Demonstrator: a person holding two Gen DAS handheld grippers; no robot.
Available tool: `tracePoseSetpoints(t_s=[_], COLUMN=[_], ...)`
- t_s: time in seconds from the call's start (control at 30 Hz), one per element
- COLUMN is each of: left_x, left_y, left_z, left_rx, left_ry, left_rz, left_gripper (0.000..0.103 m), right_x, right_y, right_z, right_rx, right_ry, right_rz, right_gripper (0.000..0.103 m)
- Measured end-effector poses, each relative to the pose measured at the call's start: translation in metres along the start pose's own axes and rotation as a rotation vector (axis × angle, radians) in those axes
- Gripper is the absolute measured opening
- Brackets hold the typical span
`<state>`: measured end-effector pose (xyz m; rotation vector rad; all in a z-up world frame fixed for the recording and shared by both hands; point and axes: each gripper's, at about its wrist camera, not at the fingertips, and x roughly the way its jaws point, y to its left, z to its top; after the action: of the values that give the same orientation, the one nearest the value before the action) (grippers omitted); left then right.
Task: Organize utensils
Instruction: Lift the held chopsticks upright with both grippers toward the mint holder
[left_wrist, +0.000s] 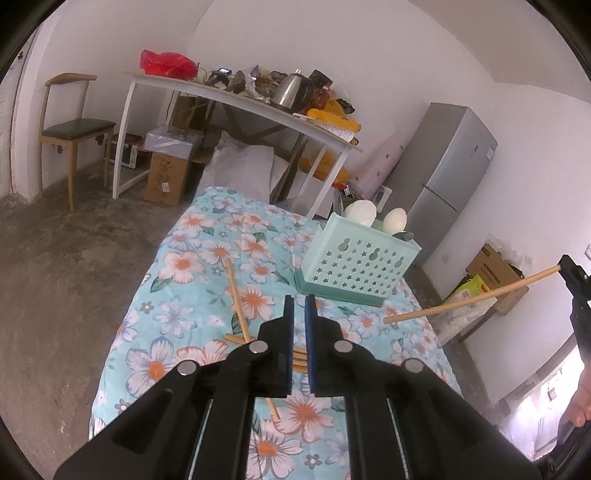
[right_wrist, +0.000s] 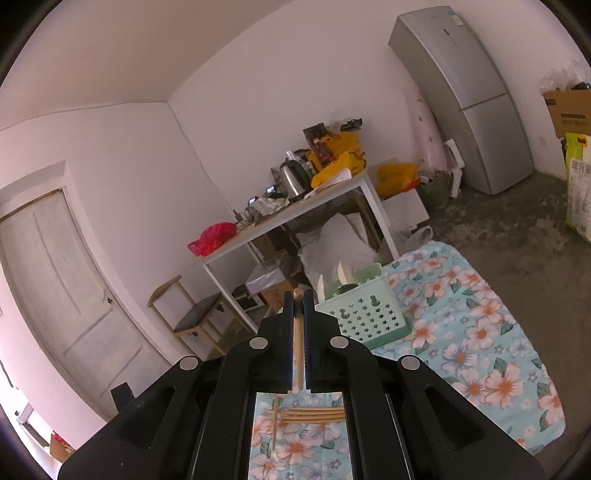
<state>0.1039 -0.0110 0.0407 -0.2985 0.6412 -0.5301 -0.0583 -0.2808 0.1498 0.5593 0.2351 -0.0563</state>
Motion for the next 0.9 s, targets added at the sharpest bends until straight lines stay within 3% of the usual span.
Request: tracePoseSetpoints(t_s=[0.9], left_x=[-0.026], left_y=[-0.002], left_z=[0.007], left_rx=[-0.012], left_ry=[-0.055], left_rz=[-0.004], left_gripper=[0.002], right_x=[-0.003], right_y=[0.008], right_z=[0.001], right_rx=[0.018], right_ry=[-0.028], right_rz=[0.034], right_gripper=[0.003])
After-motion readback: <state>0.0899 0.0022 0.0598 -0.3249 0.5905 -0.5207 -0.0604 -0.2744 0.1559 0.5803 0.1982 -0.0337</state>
